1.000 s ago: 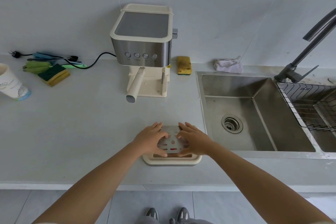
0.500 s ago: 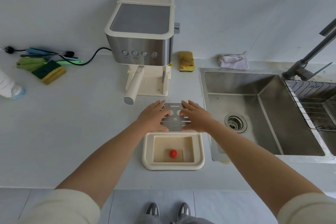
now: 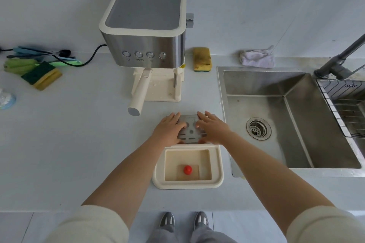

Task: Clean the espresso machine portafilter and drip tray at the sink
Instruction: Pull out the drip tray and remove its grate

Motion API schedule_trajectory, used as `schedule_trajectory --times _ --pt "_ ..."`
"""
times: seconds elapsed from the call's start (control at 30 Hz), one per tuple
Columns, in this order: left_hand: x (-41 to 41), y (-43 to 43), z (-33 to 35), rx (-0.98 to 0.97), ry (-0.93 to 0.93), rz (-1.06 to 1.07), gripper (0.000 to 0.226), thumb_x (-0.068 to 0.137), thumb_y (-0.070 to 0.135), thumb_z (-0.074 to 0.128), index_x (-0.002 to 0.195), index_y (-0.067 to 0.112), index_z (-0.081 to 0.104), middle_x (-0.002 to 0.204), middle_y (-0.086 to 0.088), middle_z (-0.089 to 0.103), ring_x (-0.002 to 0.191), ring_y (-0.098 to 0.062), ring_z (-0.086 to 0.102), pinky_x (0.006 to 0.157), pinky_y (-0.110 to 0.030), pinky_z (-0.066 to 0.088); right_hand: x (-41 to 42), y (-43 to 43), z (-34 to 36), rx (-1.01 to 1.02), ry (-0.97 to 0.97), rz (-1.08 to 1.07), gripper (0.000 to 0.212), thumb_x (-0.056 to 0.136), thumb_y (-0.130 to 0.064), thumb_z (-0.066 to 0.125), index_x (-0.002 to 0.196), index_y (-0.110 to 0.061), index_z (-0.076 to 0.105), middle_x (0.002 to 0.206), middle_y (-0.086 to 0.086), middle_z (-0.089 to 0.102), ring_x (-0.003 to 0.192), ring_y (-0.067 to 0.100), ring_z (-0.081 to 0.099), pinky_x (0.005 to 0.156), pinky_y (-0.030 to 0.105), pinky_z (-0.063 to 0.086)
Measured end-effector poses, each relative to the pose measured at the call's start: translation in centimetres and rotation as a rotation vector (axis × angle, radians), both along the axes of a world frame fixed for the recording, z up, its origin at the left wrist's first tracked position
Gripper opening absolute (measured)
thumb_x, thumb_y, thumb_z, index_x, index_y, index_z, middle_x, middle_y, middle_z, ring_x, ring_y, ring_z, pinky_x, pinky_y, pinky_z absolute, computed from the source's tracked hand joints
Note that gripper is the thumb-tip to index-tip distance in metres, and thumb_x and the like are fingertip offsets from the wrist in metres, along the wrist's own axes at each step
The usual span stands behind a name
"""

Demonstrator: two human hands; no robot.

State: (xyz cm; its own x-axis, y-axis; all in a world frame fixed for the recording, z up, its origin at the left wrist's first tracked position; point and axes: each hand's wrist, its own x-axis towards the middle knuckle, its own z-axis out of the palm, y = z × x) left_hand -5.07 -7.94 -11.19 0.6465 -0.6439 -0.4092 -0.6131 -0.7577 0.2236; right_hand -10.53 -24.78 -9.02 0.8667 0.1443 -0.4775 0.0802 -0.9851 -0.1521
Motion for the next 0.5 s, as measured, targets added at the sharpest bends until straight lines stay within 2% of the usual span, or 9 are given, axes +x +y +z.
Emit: schedule_trajectory --times 0.3,0.5 --pt "-0.2 0.3 -0.4 -0.004 0.045 0.040 0.055 0.089 0.028 0.056 0.138 0.019 0.033 0.158 -0.012 0.007 0.146 -0.026 0.007 0.116 -0.039 0.014 -0.9 -0.2 -1.3 0.032 0.025 -0.064 0.065 0.088 -0.039 0.056 0.142 -0.022 0.025 0.158 0.001 0.003 0.146 0.024 -0.001 0.118 0.037 0.007" --pt "-1.2 2.1 0.8 -0.189 0.111 0.210 0.063 0.090 0.032 0.055 0.145 0.022 0.025 0.158 -0.008 0.008 0.146 -0.023 0.011 0.116 -0.042 0.020 -2.5 -1.0 -0.2 0.152 -0.022 -0.240 0.071 0.089 -0.037 0.055 0.147 -0.024 0.014 0.158 -0.001 0.003 0.146 0.020 0.001 0.117 0.036 0.011"
